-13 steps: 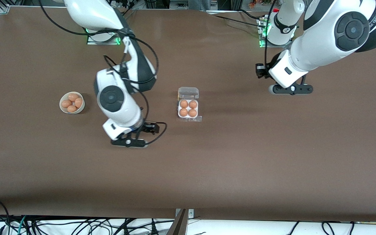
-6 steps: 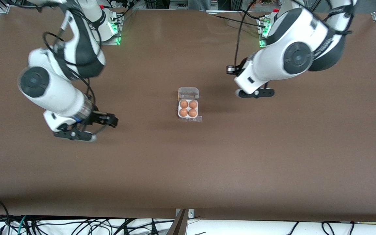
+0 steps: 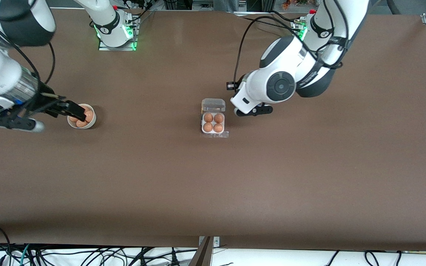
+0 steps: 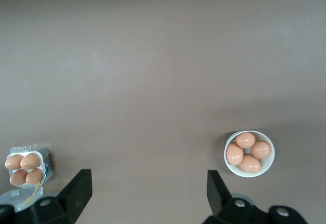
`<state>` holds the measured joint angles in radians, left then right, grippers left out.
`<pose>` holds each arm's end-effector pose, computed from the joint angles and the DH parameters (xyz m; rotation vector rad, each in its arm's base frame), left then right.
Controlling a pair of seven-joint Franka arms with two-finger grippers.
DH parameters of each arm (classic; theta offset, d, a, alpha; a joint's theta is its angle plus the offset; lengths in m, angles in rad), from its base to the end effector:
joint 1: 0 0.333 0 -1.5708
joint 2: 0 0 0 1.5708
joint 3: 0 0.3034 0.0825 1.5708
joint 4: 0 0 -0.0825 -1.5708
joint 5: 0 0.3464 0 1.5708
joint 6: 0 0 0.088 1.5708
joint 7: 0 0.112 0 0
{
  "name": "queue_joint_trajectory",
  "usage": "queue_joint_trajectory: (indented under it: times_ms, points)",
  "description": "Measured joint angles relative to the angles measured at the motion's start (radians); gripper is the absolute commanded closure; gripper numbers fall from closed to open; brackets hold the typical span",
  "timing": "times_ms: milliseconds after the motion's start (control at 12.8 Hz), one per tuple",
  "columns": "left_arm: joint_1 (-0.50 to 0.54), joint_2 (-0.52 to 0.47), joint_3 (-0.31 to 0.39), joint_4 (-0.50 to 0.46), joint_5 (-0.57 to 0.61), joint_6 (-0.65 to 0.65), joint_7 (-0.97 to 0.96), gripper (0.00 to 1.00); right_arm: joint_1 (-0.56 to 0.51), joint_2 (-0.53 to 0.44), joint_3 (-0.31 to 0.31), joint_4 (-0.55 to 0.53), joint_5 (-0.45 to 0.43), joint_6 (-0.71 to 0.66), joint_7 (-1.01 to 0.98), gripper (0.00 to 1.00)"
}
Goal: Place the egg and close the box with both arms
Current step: 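Lower the left gripper onto the open carton lid edge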
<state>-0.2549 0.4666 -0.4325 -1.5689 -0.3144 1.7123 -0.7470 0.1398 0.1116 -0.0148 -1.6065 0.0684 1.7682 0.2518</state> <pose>0.4707 -0.3816 0.3833 2.8377 0.2338 -0.7890 0.5588 0.0770 0.5488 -3.0598 0.2121 -0.0566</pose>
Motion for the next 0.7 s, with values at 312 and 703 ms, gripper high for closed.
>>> queue_joint_trajectory:
  times_ms: [312, 703]
  points:
    - [-0.074, 0.064, 0.001, 0.0, 0.0, 0.069, -0.029, 0.96, -0.025, -0.05, 0.009, -0.022, 0.0, -0.033, -0.108, 0.0]
    - [-0.13, 0.13, 0.002, 0.0, 0.0, 0.077, -0.036, 0.96, -0.055, -0.053, 0.012, -0.047, -0.002, -0.002, -0.115, 0.0]
